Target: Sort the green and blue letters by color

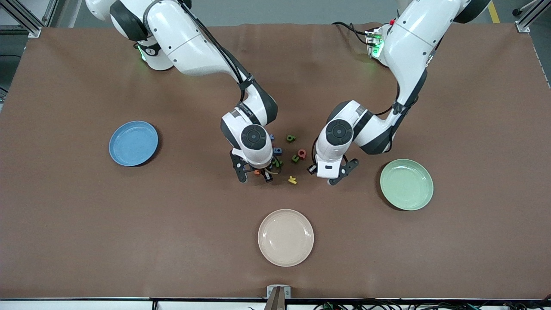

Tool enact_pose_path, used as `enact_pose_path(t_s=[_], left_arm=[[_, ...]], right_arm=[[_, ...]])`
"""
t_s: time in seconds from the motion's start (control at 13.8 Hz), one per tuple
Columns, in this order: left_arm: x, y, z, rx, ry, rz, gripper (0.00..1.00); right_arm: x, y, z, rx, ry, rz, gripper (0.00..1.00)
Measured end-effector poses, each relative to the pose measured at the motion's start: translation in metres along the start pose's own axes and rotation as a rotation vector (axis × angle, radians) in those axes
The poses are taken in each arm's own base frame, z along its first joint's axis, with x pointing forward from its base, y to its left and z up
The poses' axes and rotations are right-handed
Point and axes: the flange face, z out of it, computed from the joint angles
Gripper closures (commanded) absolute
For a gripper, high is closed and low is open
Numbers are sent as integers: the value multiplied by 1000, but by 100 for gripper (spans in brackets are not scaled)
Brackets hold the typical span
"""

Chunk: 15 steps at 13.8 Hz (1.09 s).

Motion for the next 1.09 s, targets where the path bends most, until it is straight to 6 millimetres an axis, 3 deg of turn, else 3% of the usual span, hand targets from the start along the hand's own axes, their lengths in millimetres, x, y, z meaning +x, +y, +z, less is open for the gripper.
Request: enact_pose_path(t_s=[0.22, 0.44, 1.09], left_arm=[[22, -8, -38, -3, 27, 9, 100], [57, -24, -61, 3, 41, 30, 100], [136, -68, -89, 19, 52, 123, 100]], right_arm=[[-7, 2, 0, 2, -1, 0, 29], [-11, 2, 0, 20, -6, 5, 33], [-12, 1, 6, 31, -4, 8, 39]])
